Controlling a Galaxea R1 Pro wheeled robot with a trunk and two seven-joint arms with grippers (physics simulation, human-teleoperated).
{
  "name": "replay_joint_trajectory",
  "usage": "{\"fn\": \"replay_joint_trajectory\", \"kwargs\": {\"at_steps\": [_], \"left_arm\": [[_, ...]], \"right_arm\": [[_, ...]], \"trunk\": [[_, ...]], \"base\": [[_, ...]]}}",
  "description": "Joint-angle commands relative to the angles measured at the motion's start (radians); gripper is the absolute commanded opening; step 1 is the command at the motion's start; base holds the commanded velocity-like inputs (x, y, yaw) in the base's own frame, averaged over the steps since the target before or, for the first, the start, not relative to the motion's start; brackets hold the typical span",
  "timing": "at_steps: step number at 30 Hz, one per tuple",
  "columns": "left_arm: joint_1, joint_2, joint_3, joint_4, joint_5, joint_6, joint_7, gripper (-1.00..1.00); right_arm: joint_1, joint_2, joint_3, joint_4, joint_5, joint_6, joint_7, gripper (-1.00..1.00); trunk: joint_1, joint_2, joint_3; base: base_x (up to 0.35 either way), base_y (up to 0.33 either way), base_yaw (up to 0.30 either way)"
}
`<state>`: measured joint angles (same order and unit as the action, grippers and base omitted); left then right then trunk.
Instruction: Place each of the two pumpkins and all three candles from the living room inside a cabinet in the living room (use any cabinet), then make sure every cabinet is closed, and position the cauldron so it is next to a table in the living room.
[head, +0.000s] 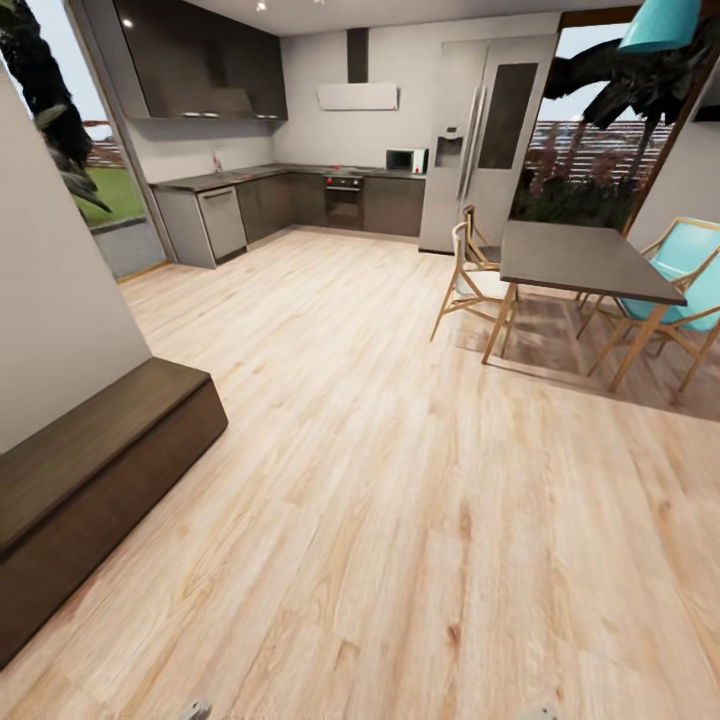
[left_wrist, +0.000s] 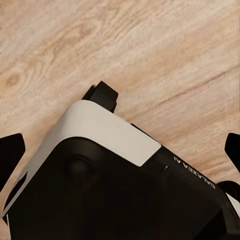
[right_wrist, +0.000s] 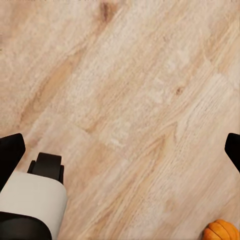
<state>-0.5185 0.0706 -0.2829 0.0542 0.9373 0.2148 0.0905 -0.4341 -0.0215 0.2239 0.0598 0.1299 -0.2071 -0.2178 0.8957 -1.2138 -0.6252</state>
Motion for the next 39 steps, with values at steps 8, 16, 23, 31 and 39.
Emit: {"fn": "replay_joint_trajectory", "kwargs": {"at_steps": [8,16,23,31,39], "left_arm": [[0.0,0.0,-0.001,0.0,-0.001,0.0,0.0,1.0],[0.001,0.001,0.001,0.0,-0.002,0.0,0.0,1.0],[0.003,0.002,0.001,0.001,-0.002,0.0,-0.002,1.0],[0.003,0.002,0.001,0.001,-0.002,0.0,-0.002,1.0],[0.003,0.002,0.001,0.001,-0.002,0.0,-0.002,1.0]], "right_arm": [[0.0,0.0,0.0,0.001,0.0,0.0,0.0,1.0],[0.0,0.0,0.0,0.001,0.001,0.0,0.0,1.0],[0.0,0.0,0.0,0.0,0.001,0.0,0.0,1.0],[0.0,0.0,0.0,0.0,0.001,0.0,0.0,1.0],[0.0,0.0,0.0,0.001,0.001,0.0,0.0,1.0]], "trunk": [[0.0,0.0,-0.008],[0.0,0.0,-0.017],[0.0,0.0,-0.025],[0.0,0.0,-0.034],[0.0,0.0,-0.044]], "base": [[0.0,0.0,0.209],[0.0,0.0,0.217],[0.0,0.0,0.217],[0.0,0.0,0.217],[0.0,0.0,0.214]]}}
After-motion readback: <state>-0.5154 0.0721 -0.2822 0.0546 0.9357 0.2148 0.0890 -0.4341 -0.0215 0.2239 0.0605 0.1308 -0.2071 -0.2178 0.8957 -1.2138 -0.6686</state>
